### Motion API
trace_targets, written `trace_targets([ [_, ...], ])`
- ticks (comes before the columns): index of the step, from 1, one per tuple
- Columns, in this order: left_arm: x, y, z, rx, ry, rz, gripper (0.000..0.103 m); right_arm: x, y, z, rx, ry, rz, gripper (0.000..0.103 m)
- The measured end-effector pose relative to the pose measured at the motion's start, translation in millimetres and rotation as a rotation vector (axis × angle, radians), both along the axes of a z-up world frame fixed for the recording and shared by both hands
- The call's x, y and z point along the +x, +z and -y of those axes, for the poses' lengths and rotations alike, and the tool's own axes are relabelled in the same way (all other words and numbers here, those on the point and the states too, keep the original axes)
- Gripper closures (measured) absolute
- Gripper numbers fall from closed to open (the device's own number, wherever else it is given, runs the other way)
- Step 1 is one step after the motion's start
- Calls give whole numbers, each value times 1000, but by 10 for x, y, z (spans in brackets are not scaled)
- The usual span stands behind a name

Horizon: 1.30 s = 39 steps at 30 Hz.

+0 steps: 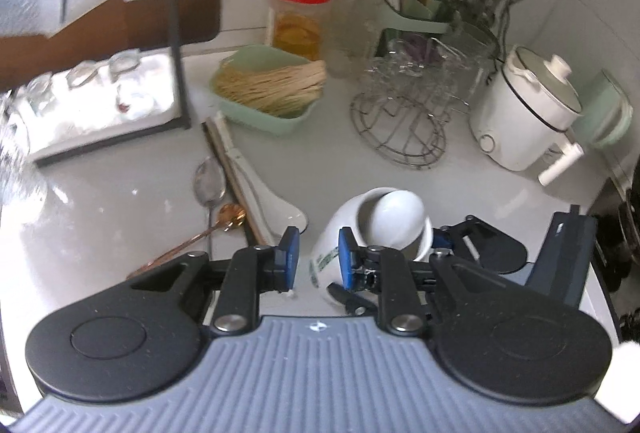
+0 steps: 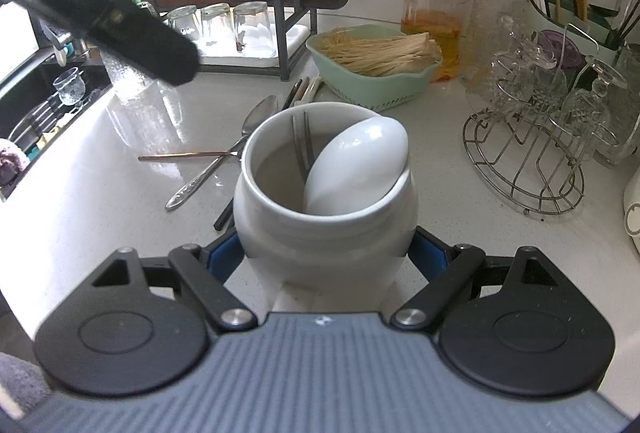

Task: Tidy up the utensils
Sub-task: 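Move the left tool back toward the remaining spoons and chopsticks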

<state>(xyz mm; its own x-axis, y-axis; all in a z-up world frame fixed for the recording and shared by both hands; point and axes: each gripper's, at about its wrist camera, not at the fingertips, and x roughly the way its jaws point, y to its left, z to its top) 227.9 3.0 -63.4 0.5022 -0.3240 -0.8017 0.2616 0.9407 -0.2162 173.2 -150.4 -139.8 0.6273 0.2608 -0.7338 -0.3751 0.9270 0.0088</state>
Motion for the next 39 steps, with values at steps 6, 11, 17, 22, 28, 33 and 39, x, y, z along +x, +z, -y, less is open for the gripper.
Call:
trace_targets([
  [6, -93, -128, -166, -6, 50, 7, 79, -2, 2, -6, 0, -22, -7, 13],
  [11, -123, -178, -280, -2, 62, 24, 79, -1, 5, 1, 3, -38, -16, 13],
  [17, -79, -323, -426, -15, 41, 41, 79, 3, 18, -7, -1, -62, -33, 13],
  [22, 50, -551, -492, 21, -20, 27, 79, 10, 24, -27, -8, -92, -48, 13],
  [28, 267, -857, -486, 102, -132, 47, 73, 7, 27, -49, -10, -129, -55, 13],
  [33, 448, -1089, -434, 157, -245, 84, 65, 5, 29, -70, -10, -164, -57, 13],
  [39, 674, -1330, -347, 198, -337, 121, 65, -15, 28, -88, -7, -218, -60, 13],
])
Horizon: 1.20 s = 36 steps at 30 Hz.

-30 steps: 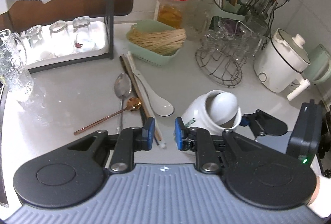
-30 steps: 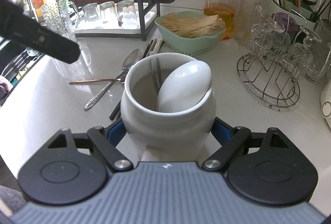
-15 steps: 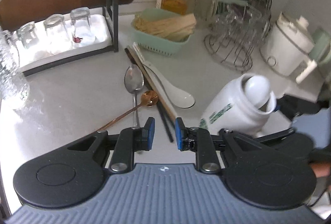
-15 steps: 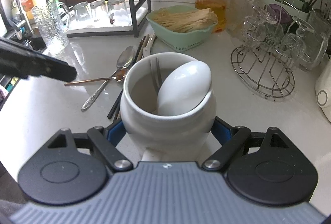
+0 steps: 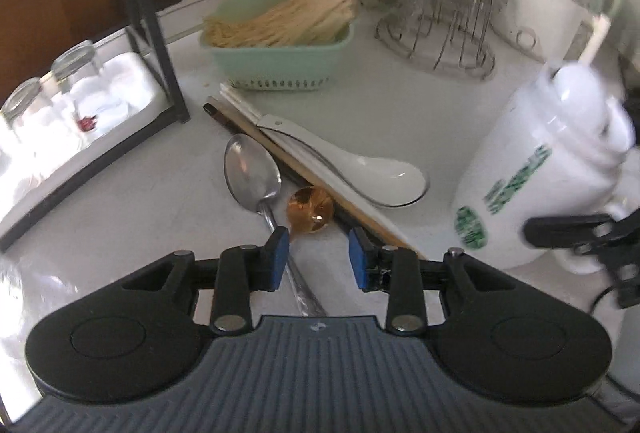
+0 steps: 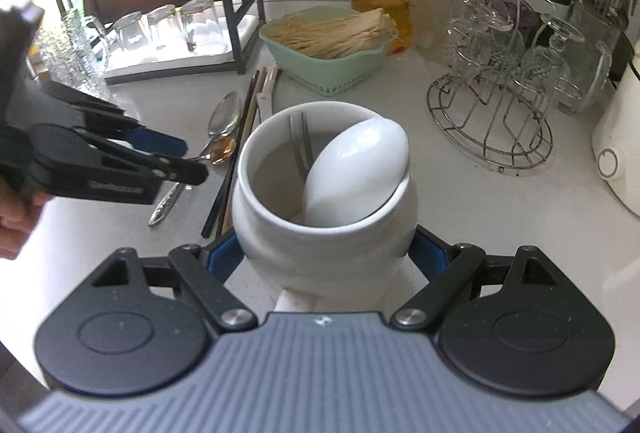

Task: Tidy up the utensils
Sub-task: 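Move the left tool back toward the remaining spoons and chopsticks, then close the left tool on the copper spoon's handle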

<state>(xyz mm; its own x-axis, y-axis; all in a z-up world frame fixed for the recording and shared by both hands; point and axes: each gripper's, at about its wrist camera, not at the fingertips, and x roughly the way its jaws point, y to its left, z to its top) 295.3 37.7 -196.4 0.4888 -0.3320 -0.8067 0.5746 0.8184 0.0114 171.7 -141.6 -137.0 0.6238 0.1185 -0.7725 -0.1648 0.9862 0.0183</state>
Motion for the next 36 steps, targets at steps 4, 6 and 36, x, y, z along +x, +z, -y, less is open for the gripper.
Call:
trace_targets([
  [4, 87, -69, 18, 47, -44, 30, 65, -14, -12, -29, 1, -33, 13, 13],
  [6, 135, -86, -5, 45, -61, 15, 65, -17, -17, -41, 4, -50, 19, 13],
  [36, 487, -98, 150, 87, -312, -1, 65, 16, -23, -58, 10, -100, 10, 13],
])
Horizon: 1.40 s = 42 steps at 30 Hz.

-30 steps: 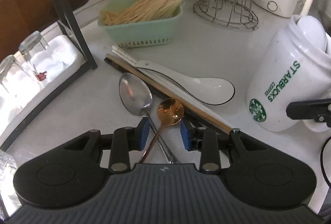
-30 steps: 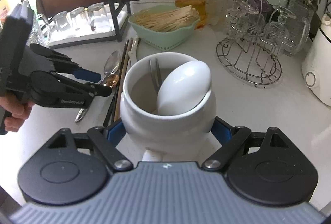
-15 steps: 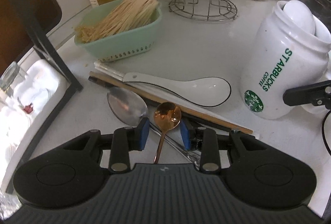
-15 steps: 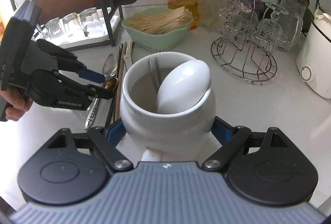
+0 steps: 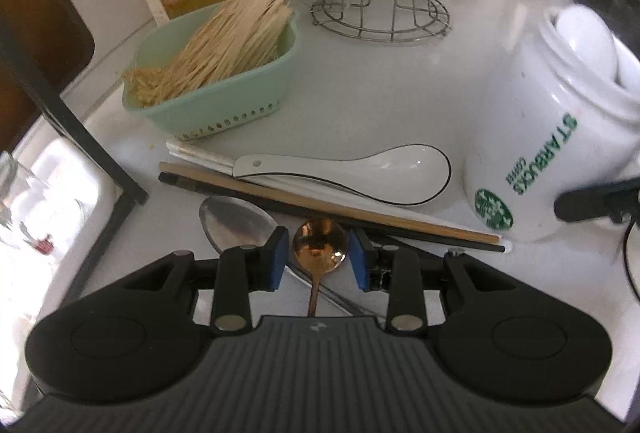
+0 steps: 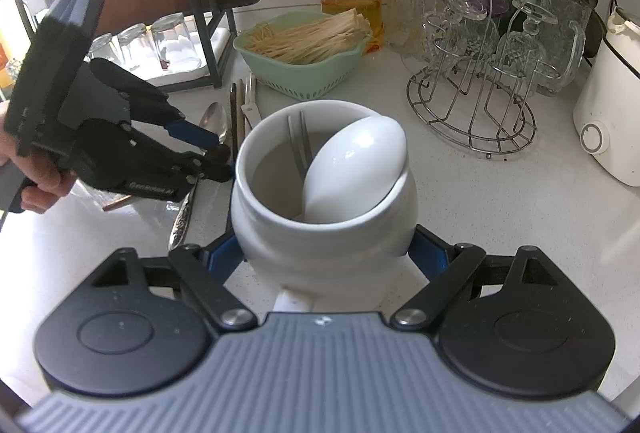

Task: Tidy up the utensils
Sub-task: 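Close the left tool on the copper spoon's handle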

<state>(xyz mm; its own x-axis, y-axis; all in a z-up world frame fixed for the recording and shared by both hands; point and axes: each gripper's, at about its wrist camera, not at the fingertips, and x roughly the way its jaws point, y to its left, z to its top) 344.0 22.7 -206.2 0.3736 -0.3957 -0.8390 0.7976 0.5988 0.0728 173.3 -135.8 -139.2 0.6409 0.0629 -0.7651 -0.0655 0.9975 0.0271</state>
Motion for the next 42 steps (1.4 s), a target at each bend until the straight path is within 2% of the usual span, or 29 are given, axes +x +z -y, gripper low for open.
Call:
trace_targets([
  [5, 101, -15, -17, -26, 49, -61, 66, 7, -1, 8, 2, 2, -5, 13],
  [10, 144, -17, 43, -10, 105, -72, 69, 2, -6, 10, 4, 0, -2, 13],
  [17, 237, 18, 10, -35, 206, -108, 70, 34, -2, 0, -1, 0, -13, 13],
  [29, 122, 416, 20, -107, 353, -87, 70, 115, 14, 24, -11, 60, -45, 13],
  [32, 87, 506, -3, -142, 404, -108, 70, 130, 14, 22, -14, 76, -47, 13],
  [42, -159, 799, -103, -203, 586, -89, 70, 140, 14, 59, -13, 160, -38, 13],
])
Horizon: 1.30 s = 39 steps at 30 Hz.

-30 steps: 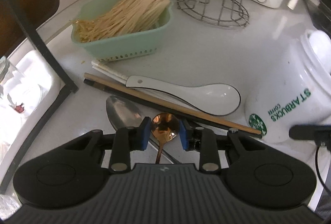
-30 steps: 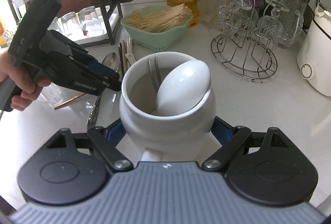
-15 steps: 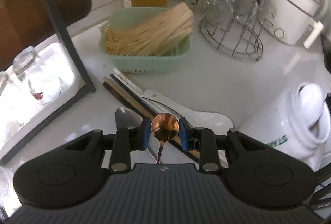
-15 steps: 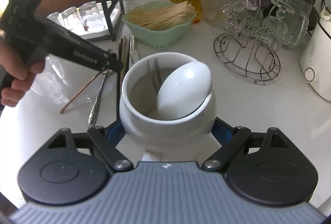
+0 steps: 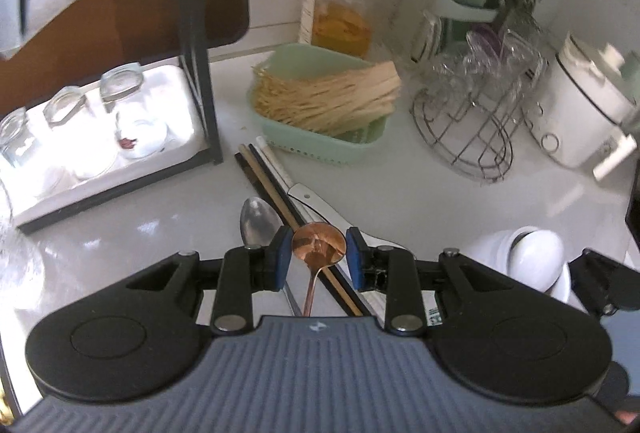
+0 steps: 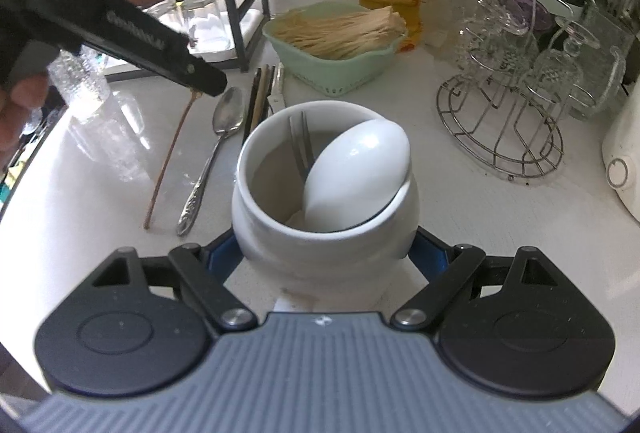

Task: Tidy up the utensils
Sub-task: 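Close the left tool on the copper spoon's handle, then lift the copper spoon with the left tool and lower it into the mug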

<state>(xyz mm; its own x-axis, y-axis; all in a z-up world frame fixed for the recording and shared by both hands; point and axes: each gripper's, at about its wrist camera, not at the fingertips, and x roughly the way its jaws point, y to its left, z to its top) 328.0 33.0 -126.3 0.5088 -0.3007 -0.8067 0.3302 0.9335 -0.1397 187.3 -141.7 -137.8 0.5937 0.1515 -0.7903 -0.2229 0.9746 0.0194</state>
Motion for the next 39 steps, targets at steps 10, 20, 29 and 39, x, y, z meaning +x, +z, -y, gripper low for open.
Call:
trace_targets([
  [10, -368, 141, 7, -57, 128, 22, 70, 9, -16, 21, 2, 79, 27, 13],
  [20, -656, 295, 83, -49, 185, 55, 70, -6, -23, 29, 1, 111, 44, 13],
  [29, -787, 458, 200, -33, 188, 64, 70, -60, -18, 29, -2, 120, 46, 13],
  [39, -874, 874, 222, -101, 174, 122, 70, -90, -27, 20, -2, 114, 48, 13],
])
